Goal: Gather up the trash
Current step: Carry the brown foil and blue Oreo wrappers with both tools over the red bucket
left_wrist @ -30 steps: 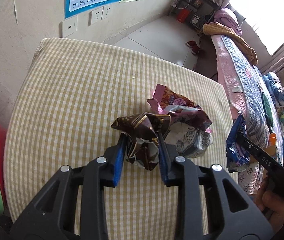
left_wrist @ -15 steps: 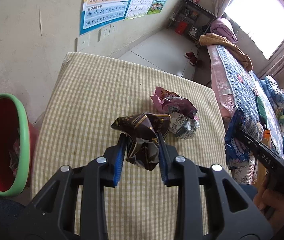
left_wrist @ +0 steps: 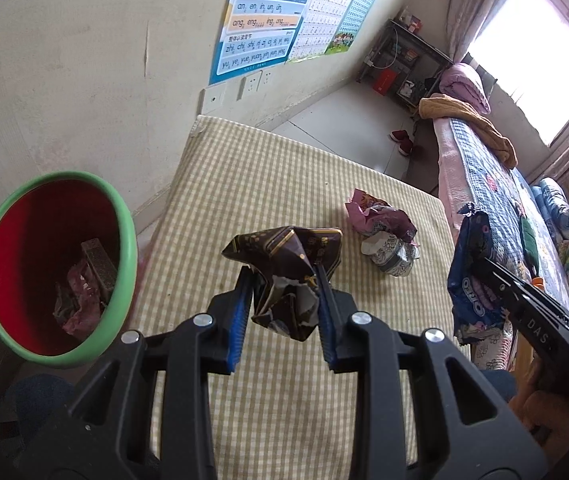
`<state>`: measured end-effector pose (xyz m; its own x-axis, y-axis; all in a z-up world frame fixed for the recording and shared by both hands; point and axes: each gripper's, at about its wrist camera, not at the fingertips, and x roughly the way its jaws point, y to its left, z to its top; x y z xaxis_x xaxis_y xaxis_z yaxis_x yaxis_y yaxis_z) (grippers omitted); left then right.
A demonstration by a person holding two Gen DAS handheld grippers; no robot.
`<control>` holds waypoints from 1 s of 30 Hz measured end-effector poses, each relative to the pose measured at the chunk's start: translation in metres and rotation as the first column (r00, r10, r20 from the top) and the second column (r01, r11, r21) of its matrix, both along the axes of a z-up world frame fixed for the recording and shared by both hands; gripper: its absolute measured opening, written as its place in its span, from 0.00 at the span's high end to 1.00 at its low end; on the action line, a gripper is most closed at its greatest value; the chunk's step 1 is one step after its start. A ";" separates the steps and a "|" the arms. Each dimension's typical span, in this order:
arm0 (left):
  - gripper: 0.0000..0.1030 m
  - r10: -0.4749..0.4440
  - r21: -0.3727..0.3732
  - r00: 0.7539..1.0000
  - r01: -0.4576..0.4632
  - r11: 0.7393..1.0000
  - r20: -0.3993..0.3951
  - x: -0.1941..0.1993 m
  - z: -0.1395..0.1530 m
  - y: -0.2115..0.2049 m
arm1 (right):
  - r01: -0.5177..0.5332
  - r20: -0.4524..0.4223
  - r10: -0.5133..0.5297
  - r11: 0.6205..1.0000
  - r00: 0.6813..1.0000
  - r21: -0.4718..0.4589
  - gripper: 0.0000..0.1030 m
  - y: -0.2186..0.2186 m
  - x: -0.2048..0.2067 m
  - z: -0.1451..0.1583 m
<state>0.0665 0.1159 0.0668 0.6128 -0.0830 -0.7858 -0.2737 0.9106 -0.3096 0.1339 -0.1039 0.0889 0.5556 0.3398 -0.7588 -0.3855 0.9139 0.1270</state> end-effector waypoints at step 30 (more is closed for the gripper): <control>0.72 0.327 -0.055 0.945 -0.327 0.943 -0.003 -0.099 -0.011 0.168 | -0.390 0.013 0.390 0.921 0.921 0.001 0.88 0.215 -0.048 0.003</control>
